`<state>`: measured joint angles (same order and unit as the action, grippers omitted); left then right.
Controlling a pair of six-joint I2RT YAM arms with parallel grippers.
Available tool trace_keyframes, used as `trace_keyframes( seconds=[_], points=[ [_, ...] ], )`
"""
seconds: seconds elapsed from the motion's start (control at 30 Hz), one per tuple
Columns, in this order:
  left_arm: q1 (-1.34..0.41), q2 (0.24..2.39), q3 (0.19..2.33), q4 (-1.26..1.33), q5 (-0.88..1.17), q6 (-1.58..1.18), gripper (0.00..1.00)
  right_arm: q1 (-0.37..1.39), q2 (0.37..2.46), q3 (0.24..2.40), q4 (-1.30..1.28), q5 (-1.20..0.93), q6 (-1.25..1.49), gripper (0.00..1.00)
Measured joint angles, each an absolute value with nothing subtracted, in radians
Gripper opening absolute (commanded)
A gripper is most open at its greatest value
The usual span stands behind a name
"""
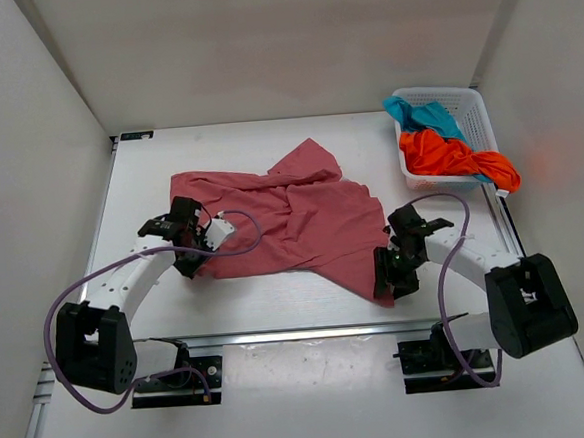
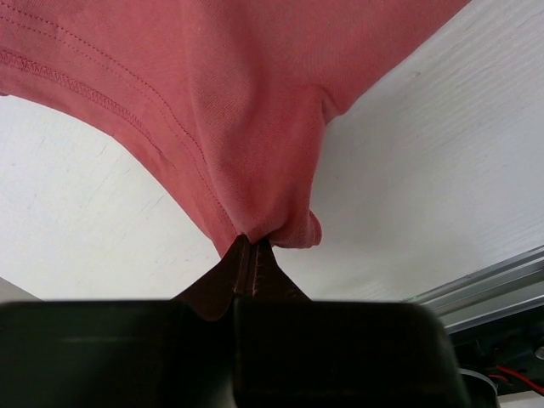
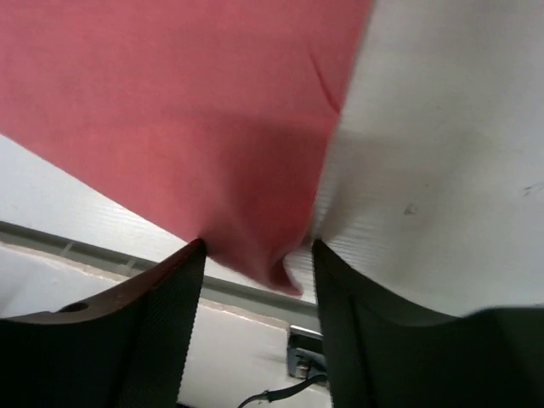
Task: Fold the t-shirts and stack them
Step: Flatten out the tshirt
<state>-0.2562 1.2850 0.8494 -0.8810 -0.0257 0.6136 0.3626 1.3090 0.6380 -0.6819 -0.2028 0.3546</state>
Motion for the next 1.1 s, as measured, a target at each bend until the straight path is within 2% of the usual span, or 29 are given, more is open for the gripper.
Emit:
trace_keyframes(
  seconds=[0.03, 0.07, 0.1, 0.13, 0.3, 0.4, 0.47, 0.57, 0.63, 0.67, 0.73, 0.83, 0.93, 1.1],
  points=[
    [-0.255, 1.285, 0.849, -0.880, -0.026, 0.612, 0.00, 0.356, 1.320, 0.632, -0.680, -0.204, 0.359, 0.42],
    [-0.252, 1.285, 0.849, -0.879, -0.026, 0.612, 0.00, 0.348, 1.329, 0.630, -0.678, -0.208, 0.358, 0.34],
    [-0.252, 1.285, 0.848, -0.878, -0.026, 0.611, 0.00, 0.346, 1.337, 0.629, -0.673, -0.211, 0.356, 0.14],
    [-0.251, 1.285, 0.847, -0.875, -0.027, 0.610, 0.00, 0.343, 1.348, 0.629, -0.667, -0.216, 0.352, 0.00],
    [-0.221, 1.300, 0.851, -0.836, -0.044, 0.612, 0.00, 0.310, 1.460, 0.720, -0.671, -0.243, 0.298, 0.00],
    [-0.174, 1.411, 0.984, -0.854, -0.066, 0.614, 0.00, 0.268, 1.607, 1.029, -0.768, -0.236, 0.242, 0.00],
    [-0.135, 1.544, 1.224, -0.875, -0.086, 0.608, 0.00, 0.231, 1.745, 1.365, -0.773, -0.237, 0.221, 0.00],
    [-0.065, 1.758, 1.724, -0.800, -0.098, 0.575, 0.00, 0.147, 1.898, 1.858, -0.701, -0.266, 0.231, 0.00],
    [-0.019, 1.853, 2.025, -0.739, -0.100, 0.554, 0.00, 0.105, 1.895, 2.043, -0.611, -0.255, 0.214, 0.00],
    [0.004, 1.857, 2.100, -0.664, -0.099, 0.549, 0.00, 0.095, 1.860, 2.086, -0.566, -0.227, 0.192, 0.00],
    [0.030, 1.771, 2.077, -0.535, -0.100, 0.554, 0.00, 0.120, 1.763, 2.098, -0.501, -0.162, 0.142, 0.00],
    [0.033, 1.504, 1.807, -0.371, -0.129, 0.607, 0.00, 0.233, 1.577, 2.010, -0.403, -0.110, 0.064, 0.00],
    [-0.016, 1.330, 1.636, -0.328, -0.133, 0.640, 0.00, 0.296, 1.412, 1.816, -0.332, -0.084, 0.022, 0.00],
    [-0.047, 1.214, 1.359, -0.323, -0.123, 0.661, 0.00, 0.311, 1.276, 1.427, -0.326, 0.022, 0.025, 0.00]
  ],
)
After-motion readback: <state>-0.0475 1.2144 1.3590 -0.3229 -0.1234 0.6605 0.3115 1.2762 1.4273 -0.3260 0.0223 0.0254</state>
